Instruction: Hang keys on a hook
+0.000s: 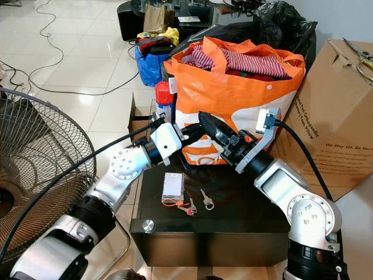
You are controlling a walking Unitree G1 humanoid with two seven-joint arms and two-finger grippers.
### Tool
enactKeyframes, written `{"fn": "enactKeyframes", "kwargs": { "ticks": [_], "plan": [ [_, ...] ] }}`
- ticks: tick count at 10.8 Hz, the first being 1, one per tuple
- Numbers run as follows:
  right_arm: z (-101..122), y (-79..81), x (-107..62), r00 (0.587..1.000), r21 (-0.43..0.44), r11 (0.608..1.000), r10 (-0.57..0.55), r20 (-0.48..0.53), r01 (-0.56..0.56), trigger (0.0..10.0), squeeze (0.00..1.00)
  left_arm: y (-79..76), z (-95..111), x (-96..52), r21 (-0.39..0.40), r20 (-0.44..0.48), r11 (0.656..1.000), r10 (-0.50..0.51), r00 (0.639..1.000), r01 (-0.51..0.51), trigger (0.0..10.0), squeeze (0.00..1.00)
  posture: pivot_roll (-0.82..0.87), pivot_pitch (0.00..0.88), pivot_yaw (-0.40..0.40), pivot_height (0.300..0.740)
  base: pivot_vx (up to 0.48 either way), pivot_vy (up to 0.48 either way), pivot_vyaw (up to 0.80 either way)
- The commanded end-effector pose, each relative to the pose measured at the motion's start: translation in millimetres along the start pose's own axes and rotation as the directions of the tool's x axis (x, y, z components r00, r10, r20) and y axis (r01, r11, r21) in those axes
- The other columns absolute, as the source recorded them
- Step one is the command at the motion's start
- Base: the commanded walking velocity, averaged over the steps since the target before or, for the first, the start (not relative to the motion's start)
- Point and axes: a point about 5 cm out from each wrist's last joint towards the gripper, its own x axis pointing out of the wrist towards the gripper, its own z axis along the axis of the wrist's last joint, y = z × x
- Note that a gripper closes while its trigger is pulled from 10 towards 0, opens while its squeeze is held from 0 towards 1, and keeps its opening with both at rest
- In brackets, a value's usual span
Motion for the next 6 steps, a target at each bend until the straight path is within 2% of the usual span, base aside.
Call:
{"fn": "enactKeyframes", "kwargs": {
  "ticks": [1,6],
  "plan": [
    [4.4,-7.1,-2.2,0.998,-0.018,0.998,-0.057,0.019,0.058,10.0,1.00,0.6,2.6,3.0,0.005,0.006,1.000,-0.030,1.000,0.030,0.0,0.00,-0.10,0.000,0.000,0.740,0.000,0.000,0.00],
    [17.3,-12.0,-9.6,0.993,-0.038,0.995,-0.086,0.075,0.089,10.0,1.00,2.2,-1.6,-2.4,-0.009,-0.017,0.999,-0.038,0.999,0.038,0.0,0.00,-0.10,0.000,0.007,0.740,0.000,0.000,0.00]
  ]
}}
